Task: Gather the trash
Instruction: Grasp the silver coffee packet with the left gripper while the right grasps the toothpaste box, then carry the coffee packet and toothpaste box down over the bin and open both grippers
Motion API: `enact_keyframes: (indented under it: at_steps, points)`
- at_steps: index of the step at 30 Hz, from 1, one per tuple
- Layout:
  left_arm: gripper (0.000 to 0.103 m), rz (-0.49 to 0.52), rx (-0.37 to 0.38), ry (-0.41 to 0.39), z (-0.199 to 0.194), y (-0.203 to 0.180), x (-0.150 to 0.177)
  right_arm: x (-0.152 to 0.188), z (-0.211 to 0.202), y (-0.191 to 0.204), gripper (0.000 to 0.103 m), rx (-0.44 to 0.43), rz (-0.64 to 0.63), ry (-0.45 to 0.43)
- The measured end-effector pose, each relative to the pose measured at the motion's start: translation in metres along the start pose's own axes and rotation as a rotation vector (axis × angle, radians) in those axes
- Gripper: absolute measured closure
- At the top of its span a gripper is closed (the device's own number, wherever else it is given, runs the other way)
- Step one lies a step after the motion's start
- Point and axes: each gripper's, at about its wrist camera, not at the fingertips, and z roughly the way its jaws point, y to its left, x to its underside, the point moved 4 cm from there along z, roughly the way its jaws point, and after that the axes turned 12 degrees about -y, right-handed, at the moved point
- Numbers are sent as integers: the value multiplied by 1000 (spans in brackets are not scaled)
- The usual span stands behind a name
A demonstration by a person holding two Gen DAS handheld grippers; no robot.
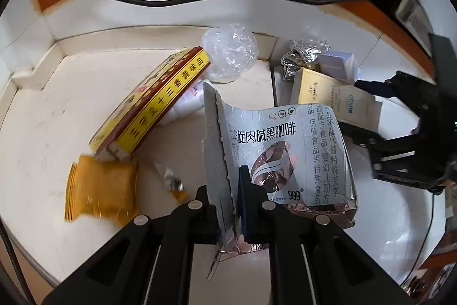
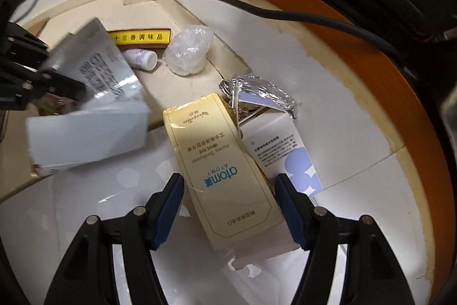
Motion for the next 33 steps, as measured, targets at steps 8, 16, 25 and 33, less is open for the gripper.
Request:
enact_keyframes:
  at_steps: [8,16,25,33]
  points:
    - [95,-49,-60,-57,-46,-5,18,3,-1,15,43,26,-63,14]
    - [95,-112,-98,-117,-116,-14,43,16,-61,20,46,-78,145,-39]
    - [95,-135,-190,-174,-189,-53,105,62,-139,37,47,-201,402,-104]
    - [95,-183,-319,-201,-243,-80,179,93,-199,77,48,-365,427,-135]
